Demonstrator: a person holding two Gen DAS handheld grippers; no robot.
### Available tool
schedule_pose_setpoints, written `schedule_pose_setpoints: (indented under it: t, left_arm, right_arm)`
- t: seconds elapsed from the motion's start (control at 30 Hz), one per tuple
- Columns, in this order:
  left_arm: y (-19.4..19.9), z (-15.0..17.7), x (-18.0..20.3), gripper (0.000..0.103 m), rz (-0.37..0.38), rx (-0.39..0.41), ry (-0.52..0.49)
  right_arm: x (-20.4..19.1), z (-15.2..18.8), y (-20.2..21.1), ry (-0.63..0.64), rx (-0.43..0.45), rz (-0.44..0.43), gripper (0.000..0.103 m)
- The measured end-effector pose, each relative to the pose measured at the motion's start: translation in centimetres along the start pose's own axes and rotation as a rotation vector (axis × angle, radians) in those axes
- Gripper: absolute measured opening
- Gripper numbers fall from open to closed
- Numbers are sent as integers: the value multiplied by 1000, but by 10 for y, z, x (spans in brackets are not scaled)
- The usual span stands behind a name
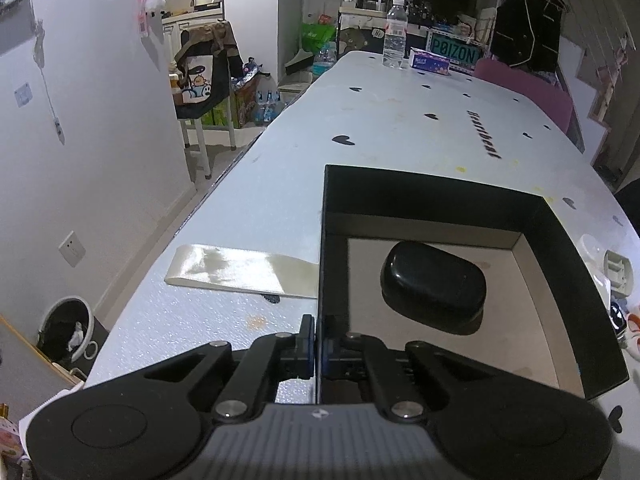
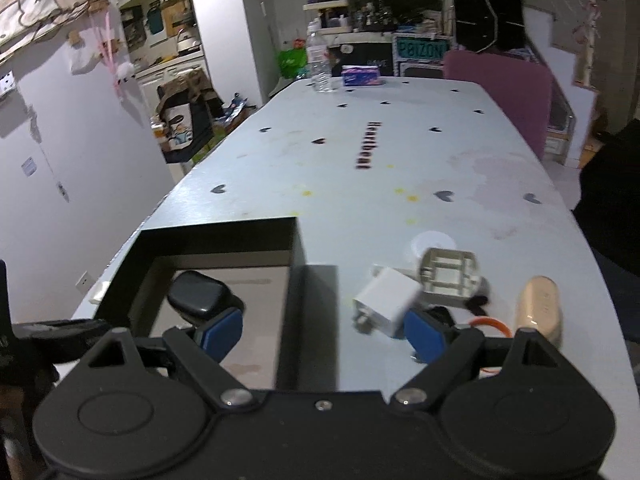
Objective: Organize rigid objects
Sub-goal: 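Lower the earbud case into the black box and open the right gripper, then move the right gripper to the white charger and grasp it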
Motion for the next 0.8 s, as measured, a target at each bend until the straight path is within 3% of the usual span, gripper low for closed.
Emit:
schedule_pose_setpoints:
  t: [0.8]
  left_arm:
    - [1,-2,12,3,-80,-23,-1]
  right_arm:
    - [89,19,-6,-108,111,69,85]
Point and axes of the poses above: each gripper's, at about its wrist camera, not at the fingertips, and y roughly against the way its jaws point, x to its right, z to its underside, the point moved 5 cm from there along -y, roughly the way its jaws point, and after that the axes turned 9 degrees about x, right-handed, at the moved point
